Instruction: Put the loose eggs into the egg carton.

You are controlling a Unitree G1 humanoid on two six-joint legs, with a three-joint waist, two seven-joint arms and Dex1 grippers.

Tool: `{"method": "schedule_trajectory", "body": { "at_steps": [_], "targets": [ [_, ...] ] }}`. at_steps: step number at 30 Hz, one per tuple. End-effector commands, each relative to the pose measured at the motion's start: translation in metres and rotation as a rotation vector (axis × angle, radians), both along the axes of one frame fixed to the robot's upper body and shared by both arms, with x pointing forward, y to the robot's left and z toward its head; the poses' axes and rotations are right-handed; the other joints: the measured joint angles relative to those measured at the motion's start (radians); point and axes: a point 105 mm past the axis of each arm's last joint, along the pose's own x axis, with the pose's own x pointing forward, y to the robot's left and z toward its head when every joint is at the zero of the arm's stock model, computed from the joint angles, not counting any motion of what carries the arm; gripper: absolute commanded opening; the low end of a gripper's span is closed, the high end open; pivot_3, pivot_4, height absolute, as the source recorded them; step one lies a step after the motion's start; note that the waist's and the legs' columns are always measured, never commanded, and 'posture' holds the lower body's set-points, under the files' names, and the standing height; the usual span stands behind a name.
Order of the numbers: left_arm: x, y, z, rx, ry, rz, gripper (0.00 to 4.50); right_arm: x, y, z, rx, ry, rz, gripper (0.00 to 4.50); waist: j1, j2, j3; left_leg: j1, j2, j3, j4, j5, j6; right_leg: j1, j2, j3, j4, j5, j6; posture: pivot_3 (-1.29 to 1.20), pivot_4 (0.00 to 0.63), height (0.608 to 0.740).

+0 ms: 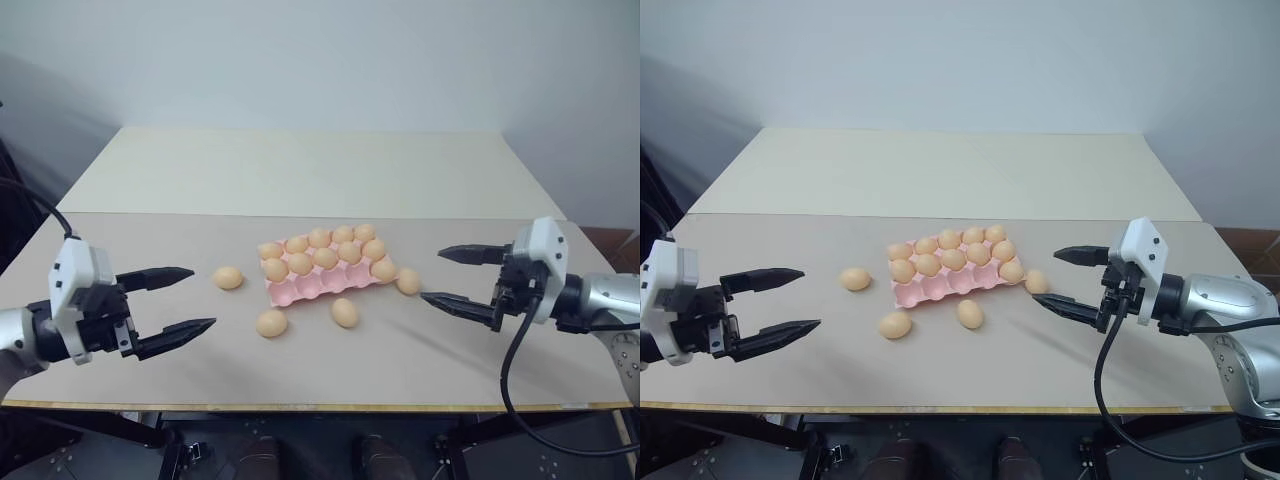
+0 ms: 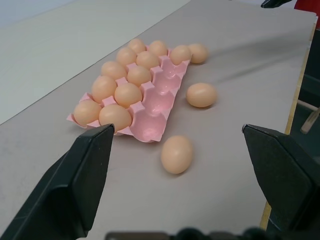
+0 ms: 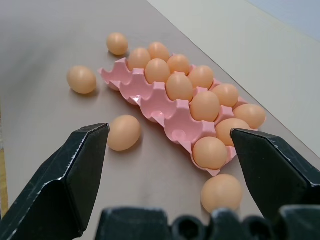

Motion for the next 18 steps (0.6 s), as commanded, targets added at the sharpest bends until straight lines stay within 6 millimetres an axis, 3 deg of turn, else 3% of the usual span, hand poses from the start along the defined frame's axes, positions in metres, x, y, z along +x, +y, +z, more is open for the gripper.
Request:
{"method": "schedule_trajectory", "body": {
  "at_steps": [1,9,15,18],
  "targets": [
    [0.001,-0.006,0.006,0.015,-0.033,-0.030,4.46,0.003,-0.005,0.013,-0.035,-0.045,-0.021,4.50,0.000,0.000,0.000,0.000,0.000,0.000,0.000,0.000,0.000,0.000,0.000,0.000,0.000,0.000,0.000,0.00,0.150,0.740],
    [0.006,-0.010,0.002,0.011,-0.019,-0.067,4.46,0.002,-0.008,0.014,-0.085,-0.033,-0.037,4.50,0.000,0.000,0.000,0.000,0.000,0.001,0.000,0.000,0.000,0.000,0.000,0.001,0.000,0.000,0.000,0.00,0.150,0.740],
    [0.013,-0.015,0.000,0.005,-0.017,-0.106,4.46,0.023,0.006,-0.022,-0.185,0.033,-0.055,4.50,-0.006,0.000,0.000,0.001,0.000,0.001,0.000,0.000,0.000,0.000,0.001,0.001,0.000,0.000,0.000,0.00,0.150,0.740],
    [0.016,-0.018,0.001,0.001,-0.023,-0.118,4.46,0.049,0.009,-0.041,-0.245,0.027,-0.138,4.50,-0.010,0.000,0.000,0.000,0.000,0.001,0.000,0.000,0.000,-0.001,0.001,0.002,0.000,0.000,0.000,0.00,0.150,0.740]
  ]
}}
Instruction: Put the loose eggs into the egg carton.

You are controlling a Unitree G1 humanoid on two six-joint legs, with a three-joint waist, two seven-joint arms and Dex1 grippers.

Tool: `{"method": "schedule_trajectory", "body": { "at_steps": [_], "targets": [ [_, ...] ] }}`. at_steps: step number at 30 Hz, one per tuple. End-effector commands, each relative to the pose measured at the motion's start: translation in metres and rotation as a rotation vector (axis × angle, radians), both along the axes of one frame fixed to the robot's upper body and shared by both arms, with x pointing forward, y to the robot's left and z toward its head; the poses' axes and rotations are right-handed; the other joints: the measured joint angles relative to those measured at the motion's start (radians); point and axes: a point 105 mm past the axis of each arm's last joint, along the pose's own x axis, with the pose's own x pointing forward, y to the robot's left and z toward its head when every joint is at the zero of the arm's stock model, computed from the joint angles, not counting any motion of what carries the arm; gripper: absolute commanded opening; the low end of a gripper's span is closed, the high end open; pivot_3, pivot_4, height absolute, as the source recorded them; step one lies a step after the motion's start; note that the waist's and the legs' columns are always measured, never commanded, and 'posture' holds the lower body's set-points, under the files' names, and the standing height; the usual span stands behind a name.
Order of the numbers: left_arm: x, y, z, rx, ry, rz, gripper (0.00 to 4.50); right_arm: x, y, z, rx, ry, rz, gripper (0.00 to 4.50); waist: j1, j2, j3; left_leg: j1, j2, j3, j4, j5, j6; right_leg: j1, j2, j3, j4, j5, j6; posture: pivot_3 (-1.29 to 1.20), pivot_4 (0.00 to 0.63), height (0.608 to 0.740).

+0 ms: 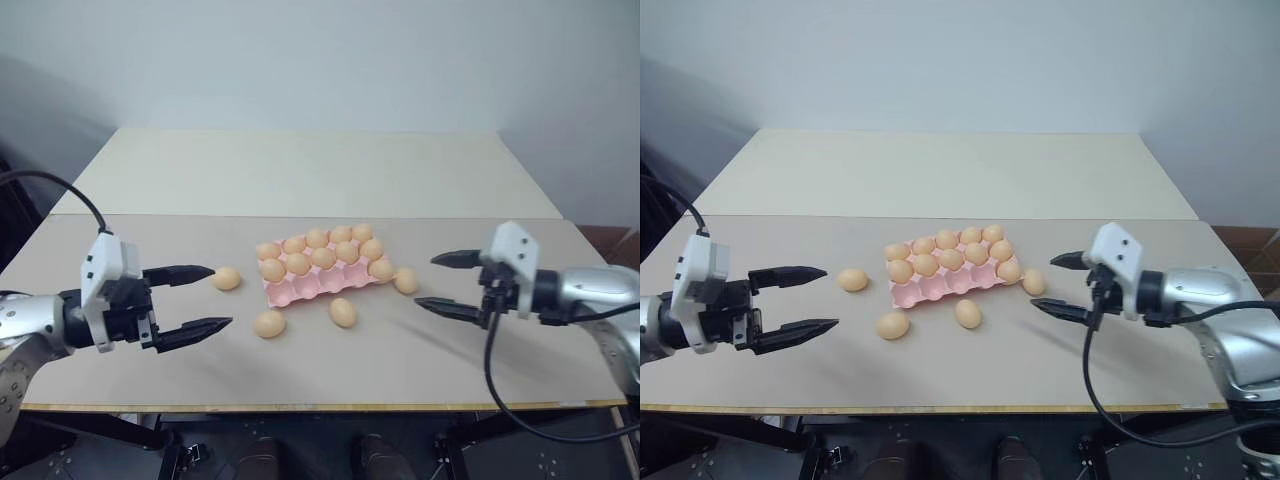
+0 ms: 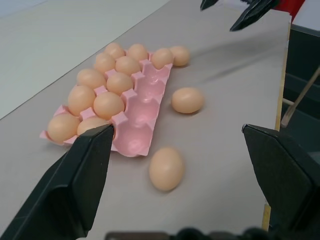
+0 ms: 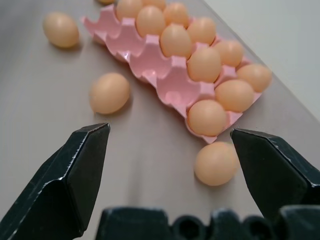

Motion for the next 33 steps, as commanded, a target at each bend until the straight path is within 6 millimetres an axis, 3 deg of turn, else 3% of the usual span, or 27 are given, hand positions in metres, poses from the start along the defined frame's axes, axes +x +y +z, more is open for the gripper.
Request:
{"method": "schedule_trajectory", "body": {
  "at_steps": [1,5,12,15,20,21,27,30,33],
  "targets": [
    [0.000,-0.003,0.007,0.003,-0.041,-0.025,4.46,0.025,-0.001,-0.008,-0.063,-0.053,-0.089,4.50,-0.002,0.000,0.000,-0.001,0.000,0.000,0.000,0.000,0.000,-0.001,0.000,0.000,0.000,0.000,0.000,0.00,0.150,0.740],
    [0.000,-0.003,0.006,0.006,-0.044,-0.022,4.46,0.048,0.000,-0.021,-0.118,-0.057,-0.149,4.50,-0.003,0.000,0.000,-0.001,0.000,0.002,0.000,0.000,0.000,-0.002,0.000,0.003,0.001,0.001,0.001,0.00,0.150,0.740],
    [-0.003,-0.001,0.004,0.012,-0.046,-0.002,4.46,0.066,0.009,-0.032,-0.110,-0.034,-0.180,4.50,-0.004,0.000,0.000,-0.001,0.000,0.002,0.000,0.000,0.000,-0.002,0.001,0.003,0.001,0.001,0.001,0.00,0.150,0.740],
    [-0.004,0.000,0.005,0.014,-0.051,0.007,4.50,0.066,0.007,-0.032,-0.118,-0.030,-0.182,3.93,-0.004,0.000,0.000,-0.001,0.000,0.002,0.000,0.000,0.000,-0.002,0.001,0.003,0.001,0.001,0.001,0.00,0.150,0.740],
    [-0.004,0.001,0.004,0.020,-0.052,0.014,4.50,0.061,-0.002,-0.029,-0.128,-0.027,-0.203,2.25,-0.005,0.000,0.000,-0.001,0.000,0.003,0.000,0.000,0.000,-0.002,0.001,0.004,0.001,0.001,0.001,0.00,0.150,0.740],
    [-0.004,0.001,0.004,0.021,-0.052,0.014,4.50,0.059,-0.004,-0.027,-0.129,-0.031,-0.203,2.05,-0.005,0.000,0.000,-0.001,0.000,0.003,0.000,0.000,0.000,-0.002,0.001,0.004,0.001,0.001,0.001,0.00,0.150,0.740],
    [-0.002,0.001,0.004,0.023,-0.056,0.011,4.50,0.048,-0.005,-0.001,-0.106,-0.094,-0.200,2.05,-0.005,0.000,0.000,-0.001,0.000,0.003,0.000,0.000,0.000,-0.002,0.001,0.004,0.001,0.001,0.001,0.00,0.150,0.740],
    [0.000,0.000,0.004,0.026,-0.062,0.006,4.50,0.042,0.014,0.025,-0.043,-0.153,-0.147,2.05,-0.012,0.000,0.000,0.000,0.001,0.003,0.000,0.000,0.000,-0.002,0.002,0.005,0.002,0.001,0.001,0.00,0.150,0.740],
    [0.001,0.000,0.005,0.020,-0.068,0.001,4.50,0.041,0.040,0.034,0.005,-0.183,-0.076,2.05,-0.019,0.000,0.000,0.000,0.002,0.003,0.000,0.000,0.000,-0.003,0.003,0.006,0.002,0.001,0.001,0.00,0.150,0.740]
  ]
}}
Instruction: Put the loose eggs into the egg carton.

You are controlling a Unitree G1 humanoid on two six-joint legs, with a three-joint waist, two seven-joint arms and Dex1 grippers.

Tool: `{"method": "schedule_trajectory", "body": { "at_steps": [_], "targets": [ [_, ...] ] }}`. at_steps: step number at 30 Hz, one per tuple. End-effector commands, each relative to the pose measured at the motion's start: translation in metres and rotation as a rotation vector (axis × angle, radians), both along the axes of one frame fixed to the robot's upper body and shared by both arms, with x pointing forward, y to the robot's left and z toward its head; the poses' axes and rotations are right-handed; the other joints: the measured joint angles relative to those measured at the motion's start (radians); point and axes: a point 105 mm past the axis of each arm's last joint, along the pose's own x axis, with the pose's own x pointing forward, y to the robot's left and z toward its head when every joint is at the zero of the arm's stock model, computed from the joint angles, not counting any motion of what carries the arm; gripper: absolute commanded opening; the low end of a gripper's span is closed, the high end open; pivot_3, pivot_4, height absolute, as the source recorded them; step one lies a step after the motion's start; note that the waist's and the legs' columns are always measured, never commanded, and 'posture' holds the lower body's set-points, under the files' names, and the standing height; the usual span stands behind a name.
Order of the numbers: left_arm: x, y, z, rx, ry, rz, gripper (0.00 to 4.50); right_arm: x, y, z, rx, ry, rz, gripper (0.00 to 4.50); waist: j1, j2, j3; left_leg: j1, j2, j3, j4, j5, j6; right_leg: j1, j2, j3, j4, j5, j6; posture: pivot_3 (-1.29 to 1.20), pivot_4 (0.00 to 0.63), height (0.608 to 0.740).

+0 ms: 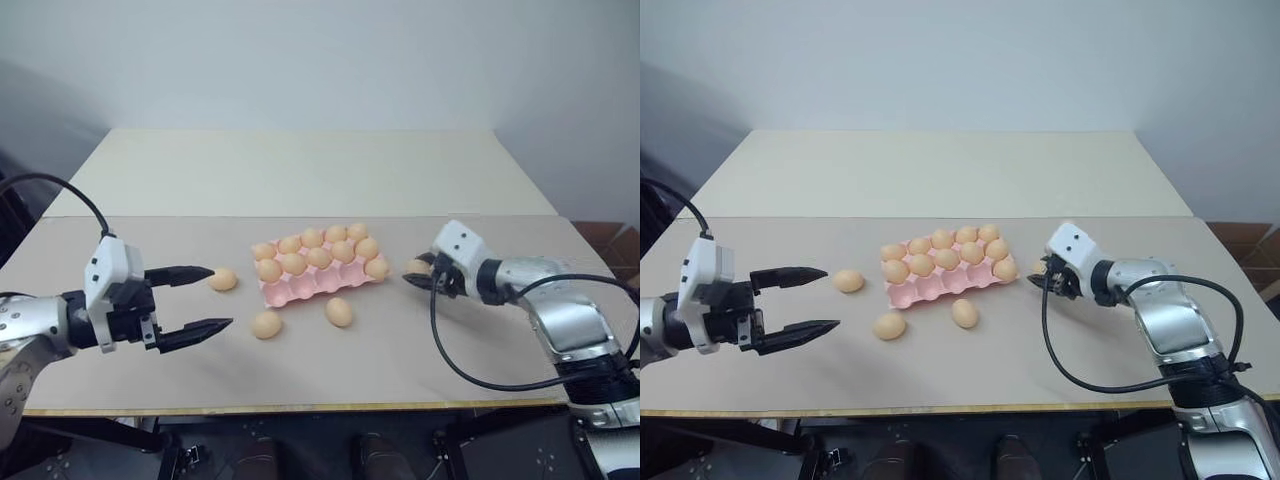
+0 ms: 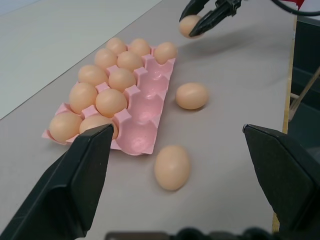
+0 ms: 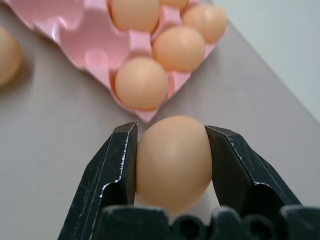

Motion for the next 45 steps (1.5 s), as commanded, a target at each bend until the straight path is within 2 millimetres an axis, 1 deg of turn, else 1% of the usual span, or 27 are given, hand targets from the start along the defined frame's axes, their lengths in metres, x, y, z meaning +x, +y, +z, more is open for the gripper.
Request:
{"method": "schedule_trajectory", "body": {
  "at_steps": [1,3,5,7,9,14,16,17,21,23,25,26,27,28,31,33,35,37,41,45],
  "targets": [
    [0.001,-0.003,0.009,-0.006,-0.058,-0.023,4.50,-0.002,0.032,0.025,0.060,-0.082,0.094,2.05,-0.003,0.000,0.000,0.000,0.000,0.000,0.000,0.000,0.000,0.000,0.001,0.000,0.000,0.000,0.000,0.00,0.150,0.740],
    [0.002,-0.004,0.010,-0.009,-0.060,-0.026,4.50,0.002,0.050,0.022,0.075,-0.083,0.120,2.05,-0.002,0.000,0.000,0.000,0.001,0.000,0.000,0.000,0.000,0.000,0.001,0.001,0.000,0.001,0.000,0.00,0.150,0.740],
    [0.002,-0.004,0.010,-0.010,-0.063,-0.029,4.50,0.009,0.064,0.015,0.072,-0.079,0.133,2.05,0.000,0.000,0.000,0.000,0.001,0.000,0.000,0.000,0.000,-0.001,0.002,0.001,0.000,0.002,0.002,0.00,0.150,0.740],
    [0.003,-0.005,0.010,-0.010,-0.068,-0.030,4.50,0.016,0.074,0.009,0.069,-0.072,0.130,2.05,0.000,0.000,0.000,-0.001,0.001,0.000,0.000,0.000,0.000,-0.001,0.002,0.001,0.000,0.002,0.002,0.00,0.150,0.740],
    [0.002,-0.005,0.011,-0.009,-0.074,-0.028,4.50,0.022,0.079,0.003,0.047,-0.071,0.122,2.05,0.003,0.000,0.000,-0.001,0.001,0.001,0.000,0.000,0.000,-0.002,0.001,0.001,0.000,0.003,0.003,0.00,0.150,0.740],
    [0.000,-0.002,0.010,-0.002,-0.074,-0.018,4.50,0.021,0.083,0.000,0.041,-0.060,0.138,3.54,0.002,0.000,0.000,-0.003,0.001,0.001,0.000,0.000,0.000,-0.004,0.001,0.001,0.000,0.004,0.004,0.00,0.150,0.740],
    [-0.001,-0.002,0.009,0.002,-0.073,-0.015,4.50,0.021,0.082,0.001,0.041,-0.064,0.135,4.23,0.002,0.000,0.000,-0.003,0.001,0.001,0.000,0.000,0.000,-0.004,0.002,0.002,0.001,0.004,0.004,0.00,0.150,0.740],
    [-0.001,-0.001,0.009,0.003,-0.072,-0.014,4.50,0.020,0.080,0.002,0.048,-0.064,0.131,4.49,0.000,0.000,0.000,-0.003,0.001,0.001,0.000,0.000,0.000,-0.005,0.002,0.002,0.001,0.004,0.004,0.00,0.150,0.740],
    [-0.001,0.002,0.008,0.001,-0.069,-0.004,4.50,0.014,0.061,0.019,0.106,-0.083,0.116,4.49,0.001,0.000,0.000,-0.003,0.002,0.001,0.000,0.000,0.000,-0.006,0.003,0.002,0.002,0.004,0.004,0.00,0.150,0.740],
    [0.000,0.006,0.008,-0.005,-0.064,0.005,4.50,0.004,0.048,0.032,0.163,-0.103,0.139,4.49,0.004,0.000,0.000,-0.003,0.002,0.002,0.000,0.000,0.000,-0.006,0.003,0.002,0.002,0.004,0.004,0.00,0.150,0.740],
    [0.000,0.010,0.007,-0.011,-0.055,0.015,4.50,-0.011,0.033,0.043,0.200,-0.115,0.179,4.49,0.010,0.000,0.000,-0.006,0.002,0.002,0.000,0.000,0.000,-0.008,0.003,0.002,0.001,0.005,0.004,0.00,0.150,0.740],
    [0.000,0.013,0.007,-0.025,-0.049,0.022,4.50,-0.023,0.022,0.043,0.210,-0.101,0.214,4.49,0.014,0.000,0.000,-0.006,0.002,0.002,0.000,0.000,0.000,-0.008,0.003,0.002,0.001,0.005,0.004,0.00,0.150,0.740],
    [0.000,0.015,0.007,-0.036,-0.045,0.025,4.50,-0.031,0.015,0.043,0.213,-0.090,0.238,4.49,0.016,0.000,0.000,-0.007,0.002,0.002,0.000,0.000,0.000,-0.008,0.003,0.002,0.000,0.005,0.004,0.00,0.150,0.740],
    [0.000,0.018,0.006,-0.036,-0.036,0.029,4.50,-0.044,0.004,0.039,0.195,-0.068,0.277,4.49,0.018,-0.001,0.000,-0.007,0.002,0.002,0.000,0.000,0.000,-0.008,0.003,0.002,0.000,0.005,0.004,0.00,0.150,0.740],
    [-0.004,0.025,0.002,-0.039,0.003,0.016,4.50,-0.073,-0.015,0.030,0.139,0.000,0.359,4.49,0.020,-0.001,0.000,-0.006,0.002,0.002,0.000,0.000,0.000,-0.008,0.003,0.002,-0.001,0.004,0.004,0.00,0.150,0.740],
    [-0.009,0.032,-0.003,-0.020,0.039,0.002,4.50,-0.087,-0.025,0.024,0.099,0.045,0.390,4.49,0.013,-0.001,-0.001,-0.005,0.002,0.003,0.000,0.000,0.000,-0.009,0.003,0.004,0.001,0.003,0.000,0.00,0.150,0.740],
    [-0.013,0.039,-0.007,0.008,0.063,-0.006,4.50,-0.095,-0.031,0.019,0.064,0.069,0.405,4.49,0.008,-0.001,-0.001,-0.004,0.003,0.004,0.000,0.000,0.000,-0.009,0.004,0.005,0.001,0.002,-0.002,0.00,0.150,0.740],
    [-0.017,0.045,-0.007,0.019,0.069,-0.013,4.50,-0.099,-0.034,0.016,0.043,0.070,0.416,4.49,0.002,-0.001,-0.001,-0.001,0.003,0.004,0.000,0.000,0.000,-0.007,0.004,0.005,0.002,0.001,-0.003,0.00,0.150,0.740],
    [-0.024,0.052,-0.005,0.021,0.075,-0.018,4.50,-0.100,-0.032,0.016,0.058,0.057,0.417,4.49,0.001,-0.002,-0.001,-0.001,0.004,0.005,0.000,-0.001,0.000,-0.008,0.004,0.005,0.001,0.001,-0.003,0.00,0.150,0.740],
    [-0.027,0.053,-0.004,0.020,0.070,-0.008,4.50,-0.101,-0.029,0.018,0.071,0.050,0.427,4.49,0.004,-0.002,-0.001,-0.002,0.004,0.005,0.000,-0.001,-0.001,-0.008,0.004,0.005,0.001,0.001,-0.003,0.00,0.150,0.740]
  ]
}}
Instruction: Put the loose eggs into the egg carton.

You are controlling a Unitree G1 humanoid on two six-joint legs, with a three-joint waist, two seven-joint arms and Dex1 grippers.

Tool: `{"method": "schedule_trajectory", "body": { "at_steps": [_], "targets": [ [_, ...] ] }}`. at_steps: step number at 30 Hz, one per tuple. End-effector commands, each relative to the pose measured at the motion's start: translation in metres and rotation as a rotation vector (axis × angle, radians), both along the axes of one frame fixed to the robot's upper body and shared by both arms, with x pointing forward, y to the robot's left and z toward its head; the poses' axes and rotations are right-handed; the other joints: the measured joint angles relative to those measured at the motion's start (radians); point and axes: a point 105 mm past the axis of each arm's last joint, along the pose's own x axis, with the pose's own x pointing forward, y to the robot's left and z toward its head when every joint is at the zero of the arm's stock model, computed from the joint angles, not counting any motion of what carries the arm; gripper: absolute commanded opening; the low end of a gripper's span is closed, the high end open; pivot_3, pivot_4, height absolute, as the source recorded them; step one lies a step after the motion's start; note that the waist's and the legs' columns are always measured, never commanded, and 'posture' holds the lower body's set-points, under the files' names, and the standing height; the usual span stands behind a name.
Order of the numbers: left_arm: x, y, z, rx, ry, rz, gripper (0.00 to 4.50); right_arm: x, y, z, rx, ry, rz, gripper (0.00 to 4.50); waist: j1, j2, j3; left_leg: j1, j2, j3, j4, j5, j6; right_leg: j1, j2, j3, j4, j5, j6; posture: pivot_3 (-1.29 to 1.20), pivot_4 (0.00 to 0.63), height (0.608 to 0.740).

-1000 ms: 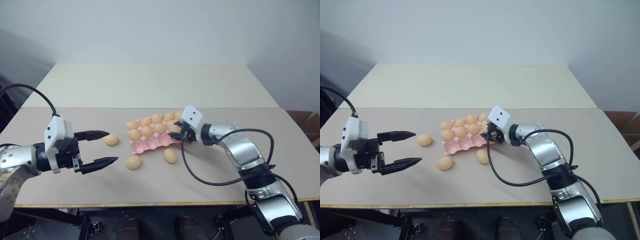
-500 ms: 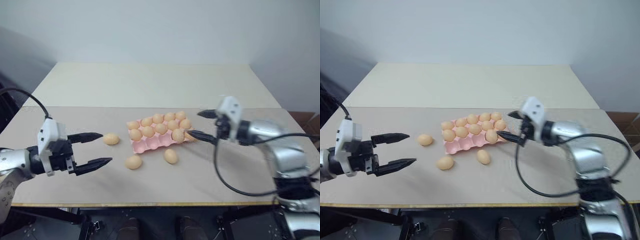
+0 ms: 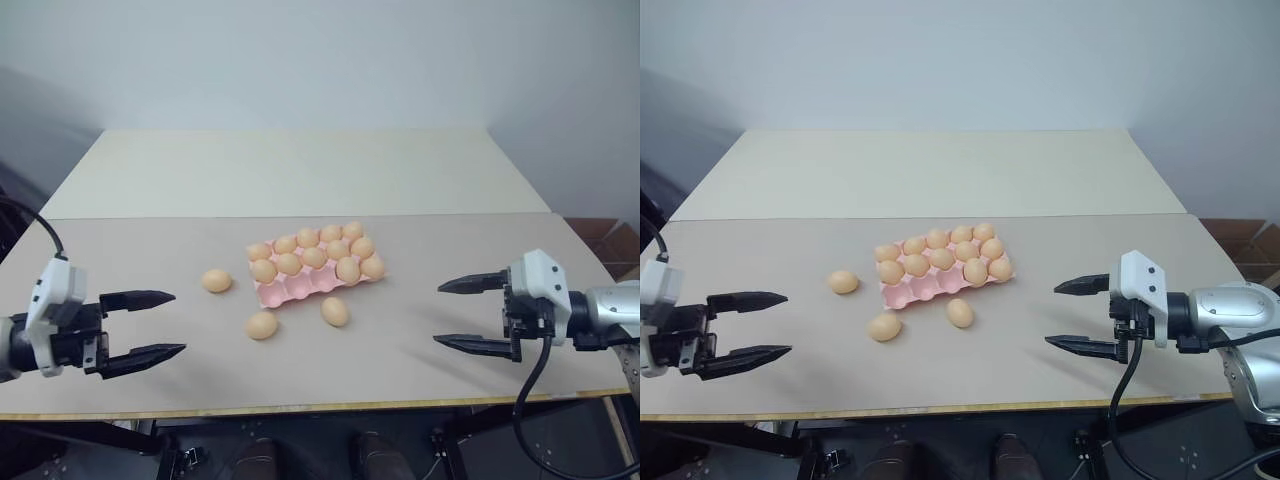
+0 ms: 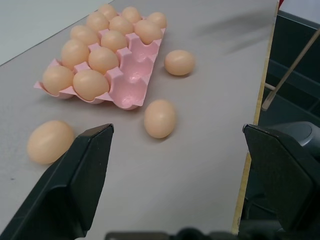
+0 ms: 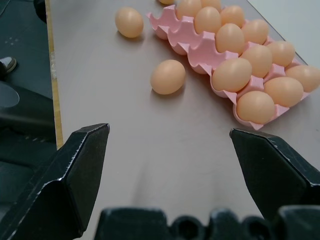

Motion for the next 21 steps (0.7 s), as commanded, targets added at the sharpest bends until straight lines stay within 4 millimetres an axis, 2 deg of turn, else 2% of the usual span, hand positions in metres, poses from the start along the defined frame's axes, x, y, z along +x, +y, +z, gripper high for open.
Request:
{"method": "schedule_trajectory", "body": {
  "at_steps": [1,7,10,15,21],
  "targets": [
    [-0.004,0.000,0.010,0.001,-0.044,-0.002,4.50,-0.003,0.005,0.014,0.014,-0.065,0.027,4.49,0.001,0.000,0.000,0.000,0.000,0.000,0.000,0.000,0.000,0.000,0.000,0.000,0.000,0.000,0.000,0.00,0.150,0.740],
    [-0.009,-0.002,0.009,-0.005,-0.042,0.004,4.50,-0.002,0.017,0.015,0.027,-0.084,0.062,4.49,0.001,0.000,0.000,0.000,0.000,0.000,0.000,0.000,0.000,0.000,0.000,0.000,0.000,0.000,0.000,0.00,0.150,0.740],
    [-0.011,-0.004,0.008,-0.001,-0.035,0.001,4.50,0.009,0.037,0.007,0.028,-0.095,0.075,4.49,-0.005,-0.001,-0.001,0.000,0.001,0.000,0.000,0.000,0.000,0.000,0.001,0.000,0.000,0.000,0.000,0.00,0.150,0.740],
    [-0.009,-0.006,0.009,-0.001,-0.037,0.002,4.50,0.033,0.081,-0.017,-0.010,-0.119,0.096,4.49,-0.004,-0.002,-0.001,0.001,0.003,0.002,0.000,0.000,0.000,-0.001,0.002,0.000,0.001,0.000,-0.001,0.00,0.150,0.740],
    [-0.010,-0.008,0.011,0.005,-0.042,0.006,4.50,0.047,0.117,-0.044,-0.082,-0.108,0.085,4.49,0.000,-0.003,-0.002,-0.003,0.003,0.002,0.000,0.000,0.000,-0.003,0.002,-0.001,0.000,0.001,-0.001,0.00,0.150,0.740]
  ]
}}
